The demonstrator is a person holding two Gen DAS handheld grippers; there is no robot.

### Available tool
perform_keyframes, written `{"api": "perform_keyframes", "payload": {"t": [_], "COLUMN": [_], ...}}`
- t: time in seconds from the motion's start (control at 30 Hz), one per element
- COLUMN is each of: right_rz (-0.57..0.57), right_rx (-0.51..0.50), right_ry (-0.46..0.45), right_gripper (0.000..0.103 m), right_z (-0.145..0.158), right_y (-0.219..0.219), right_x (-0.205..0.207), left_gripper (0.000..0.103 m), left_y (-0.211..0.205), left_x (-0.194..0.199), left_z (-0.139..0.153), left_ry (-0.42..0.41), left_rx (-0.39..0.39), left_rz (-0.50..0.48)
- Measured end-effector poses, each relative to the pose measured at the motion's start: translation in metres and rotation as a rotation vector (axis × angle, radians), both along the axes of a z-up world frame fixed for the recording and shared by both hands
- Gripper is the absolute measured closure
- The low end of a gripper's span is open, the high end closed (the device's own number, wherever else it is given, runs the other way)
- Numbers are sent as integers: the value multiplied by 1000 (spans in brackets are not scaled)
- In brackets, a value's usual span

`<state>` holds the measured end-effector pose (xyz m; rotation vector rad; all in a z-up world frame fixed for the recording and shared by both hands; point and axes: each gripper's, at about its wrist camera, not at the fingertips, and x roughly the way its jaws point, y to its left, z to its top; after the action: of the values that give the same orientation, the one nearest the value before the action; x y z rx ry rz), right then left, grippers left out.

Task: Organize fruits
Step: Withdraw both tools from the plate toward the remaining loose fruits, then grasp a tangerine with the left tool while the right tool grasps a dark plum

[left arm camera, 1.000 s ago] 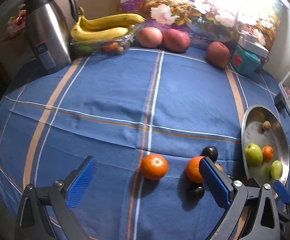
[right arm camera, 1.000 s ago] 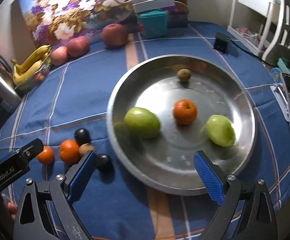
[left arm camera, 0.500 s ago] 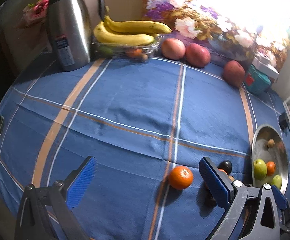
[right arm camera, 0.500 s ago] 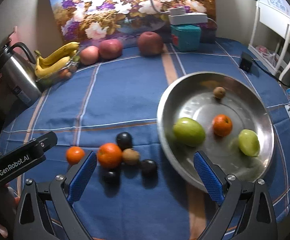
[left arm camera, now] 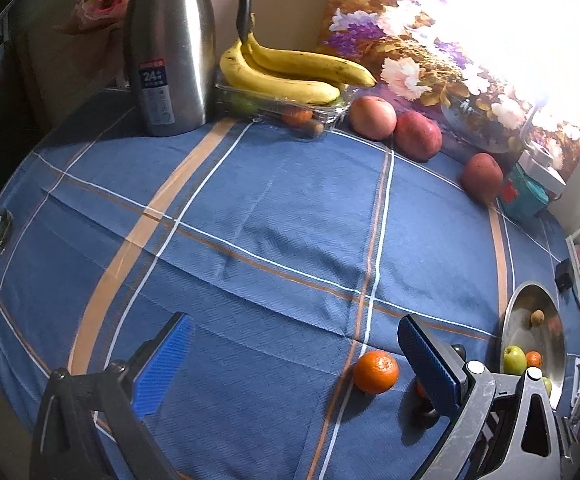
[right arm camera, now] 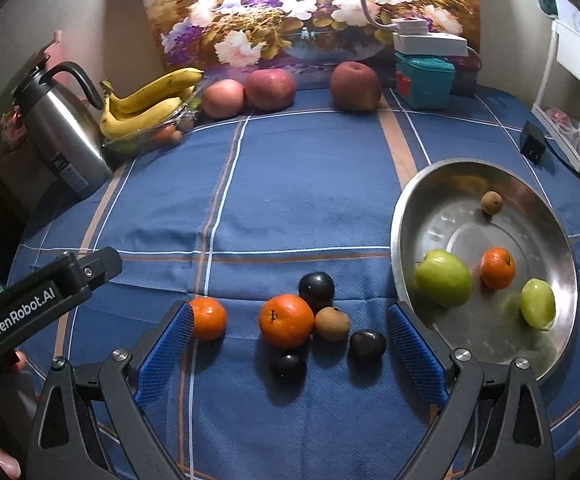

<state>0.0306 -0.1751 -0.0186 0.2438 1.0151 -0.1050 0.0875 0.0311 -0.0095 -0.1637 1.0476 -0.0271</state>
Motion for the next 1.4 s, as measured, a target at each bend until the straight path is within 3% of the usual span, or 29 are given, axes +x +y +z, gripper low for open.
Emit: {"api": "perform_keyframes", "payload": {"t": [0.2, 0.63, 0.73, 0.83, 0.97, 1.17, 1.4], "right_rz": [-3, -31, -27, -29, -22, -1, 26], "right_rx": [11, 38, 41, 36, 61, 67, 60], "right_ry": [31, 67, 80, 111, 145, 183, 221], "right_gripper": [6, 7, 25, 29, 44, 52, 56], "right_z": [-4, -5, -7, -15, -26, -36, -45], "right_y": [-3, -14, -14, -13, -12, -3, 6], "right_x": [1, -2, -2, -1, 1, 2, 5], "left_gripper": [0, 1, 2, 7, 10, 13, 17], "left_y": [-12, -30, -35, -42, -49, -54, -54], "left_x": [0, 2, 4, 7, 9, 12, 16], "left_z": [0, -13, -22, -36, -48, -60, -64], "left_ry": [12, 87, 122, 176, 215, 255, 263], "left_rx": [-2, -87, -97, -106, -98, -98, -98], "left_rz": [-49, -110, -121, -135, -149, -142, -139]}}
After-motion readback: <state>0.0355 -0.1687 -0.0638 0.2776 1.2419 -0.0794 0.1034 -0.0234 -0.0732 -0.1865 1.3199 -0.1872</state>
